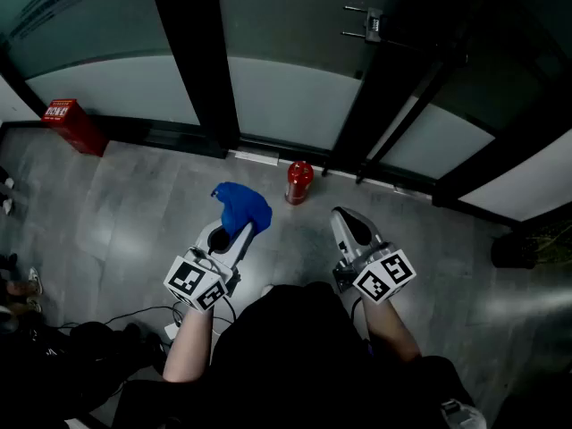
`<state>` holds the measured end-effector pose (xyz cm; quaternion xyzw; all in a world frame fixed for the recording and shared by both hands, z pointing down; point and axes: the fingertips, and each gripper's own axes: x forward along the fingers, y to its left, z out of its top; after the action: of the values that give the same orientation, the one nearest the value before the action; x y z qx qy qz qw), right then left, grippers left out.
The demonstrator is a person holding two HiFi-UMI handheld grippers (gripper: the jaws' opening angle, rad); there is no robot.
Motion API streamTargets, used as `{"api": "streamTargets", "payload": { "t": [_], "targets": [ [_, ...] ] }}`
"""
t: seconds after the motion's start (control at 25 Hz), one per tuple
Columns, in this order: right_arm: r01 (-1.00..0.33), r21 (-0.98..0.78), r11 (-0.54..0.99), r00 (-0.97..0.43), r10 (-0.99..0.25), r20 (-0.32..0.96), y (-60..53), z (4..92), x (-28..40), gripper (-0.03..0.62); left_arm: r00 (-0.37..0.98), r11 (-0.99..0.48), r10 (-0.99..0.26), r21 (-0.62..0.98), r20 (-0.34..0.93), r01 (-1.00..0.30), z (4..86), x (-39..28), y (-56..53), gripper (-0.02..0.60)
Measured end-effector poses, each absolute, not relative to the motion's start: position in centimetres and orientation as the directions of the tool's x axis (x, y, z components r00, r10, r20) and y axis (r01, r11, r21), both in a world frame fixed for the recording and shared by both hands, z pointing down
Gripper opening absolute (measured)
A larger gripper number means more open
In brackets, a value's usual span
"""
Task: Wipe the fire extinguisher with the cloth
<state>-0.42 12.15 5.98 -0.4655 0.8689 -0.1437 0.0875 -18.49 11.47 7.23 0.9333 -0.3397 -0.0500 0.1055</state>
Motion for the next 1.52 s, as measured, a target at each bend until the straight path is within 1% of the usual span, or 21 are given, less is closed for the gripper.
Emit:
{"api": "streamTargets", "payload": {
  "t": [0.16,0.32,0.64,0.88,1.16,1.32,1.52],
  "targets": [
    [-0.782,-0.352,0.514,-0.545,-0.838,-0.014,11.5,7.0,-0.8,0.003,0.771,-0.751,-0.636,0.237,-0.011,-0.616,8.0,-18.7,9.9,0.071],
    [-0.782,-0.356,0.511,-0.542,-0.840,-0.014,9.9,7.3,0.3,0.003,0.772,-0.756,-0.635,0.218,-0.017,-0.617,8.1,-17.6,8.1,0.071],
    [-0.767,-0.350,0.538,-0.568,-0.823,-0.019,-0.2,7.3,4.7,0.003,0.759,-0.749,-0.651,0.187,-0.024,-0.636,7.3,-13.1,-0.3,0.071],
    [-0.761,-0.304,0.573,-0.595,-0.803,-0.025,-6.7,6.3,6.9,0.003,0.745,-0.736,-0.667,0.174,-0.023,-0.654,8.0,-10.5,-7.1,0.071],
    [-0.766,-0.332,0.551,-0.592,-0.806,0.027,-10.8,9.1,11.6,0.003,0.778,-0.764,-0.626,0.163,0.047,-0.624,10.6,-4.6,-12.4,0.071],
    [-0.751,-0.367,0.549,-0.609,-0.790,0.065,-11.9,11.9,13.0,0.003,0.783,-0.766,-0.615,0.167,0.093,-0.621,12.6,-2.6,-14.4,0.071],
    [-0.766,-0.394,0.507,-0.591,-0.798,0.121,-12.9,15.4,14.6,0.003,0.806,-0.788,-0.578,0.170,0.124,-0.592,14.7,-0.6,-16.3,0.071]
  ]
}}
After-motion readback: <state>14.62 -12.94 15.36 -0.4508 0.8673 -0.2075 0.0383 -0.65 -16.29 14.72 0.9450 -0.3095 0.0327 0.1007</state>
